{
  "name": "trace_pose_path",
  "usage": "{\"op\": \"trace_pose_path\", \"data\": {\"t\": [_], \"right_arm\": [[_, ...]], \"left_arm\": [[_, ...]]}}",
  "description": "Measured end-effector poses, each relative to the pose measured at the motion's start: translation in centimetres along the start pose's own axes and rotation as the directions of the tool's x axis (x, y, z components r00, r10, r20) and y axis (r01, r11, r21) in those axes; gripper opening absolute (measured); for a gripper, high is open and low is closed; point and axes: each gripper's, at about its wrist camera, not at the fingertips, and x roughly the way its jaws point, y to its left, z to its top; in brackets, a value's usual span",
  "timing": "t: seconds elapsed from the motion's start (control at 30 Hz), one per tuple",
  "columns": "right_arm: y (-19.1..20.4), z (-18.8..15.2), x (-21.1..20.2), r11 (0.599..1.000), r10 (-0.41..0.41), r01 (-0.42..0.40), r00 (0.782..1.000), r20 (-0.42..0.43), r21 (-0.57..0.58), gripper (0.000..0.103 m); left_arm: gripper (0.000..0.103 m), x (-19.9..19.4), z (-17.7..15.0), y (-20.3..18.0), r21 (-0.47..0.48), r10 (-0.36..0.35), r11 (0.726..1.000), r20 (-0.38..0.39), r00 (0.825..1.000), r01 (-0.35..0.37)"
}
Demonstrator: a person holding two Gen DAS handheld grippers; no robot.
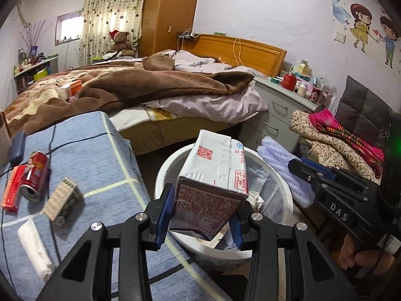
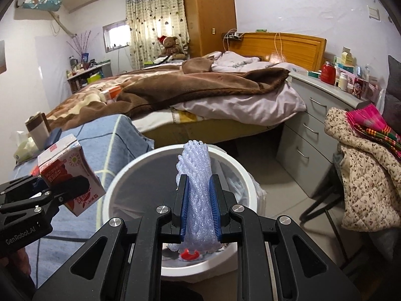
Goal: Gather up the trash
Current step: 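Open the left tool while the right tool opens, dropping both items into the bin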
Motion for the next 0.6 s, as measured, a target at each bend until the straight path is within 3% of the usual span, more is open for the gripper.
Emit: {"op": "trace_pose_path", "data": {"t": [0.4,0.47,0.53,0.6], "right_arm": [[-0.6,-0.5,1.1,1.0,-0.021,0.021,0.999,-0.049,-0.006,0.018],[-0.5,-0.5,1.3,1.0,-0.026,0.025,0.998,-0.056,-0.016,0.02],[-0.5,-0.6,1.3,0.999,-0.029,0.028,0.998,-0.05,-0.017,0.026],[-0.5,-0.6,1.3,0.999,-0.036,0.035,0.998,-0.045,-0.018,0.05]], "left_arm": [[0.043,2.0,0.0,-0.5,-0.001,-0.006,1.0,-0.039,0.999,0.006],[0.049,2.1,-0.1,-0.5,0.003,0.001,1.0,-0.044,0.999,0.0],[0.059,2.1,-0.1,-0.4,-0.005,-0.008,1.0,-0.043,0.999,0.007],[0.063,2.1,-0.1,-0.2,-0.012,-0.015,1.0,-0.04,0.999,0.014]]}}
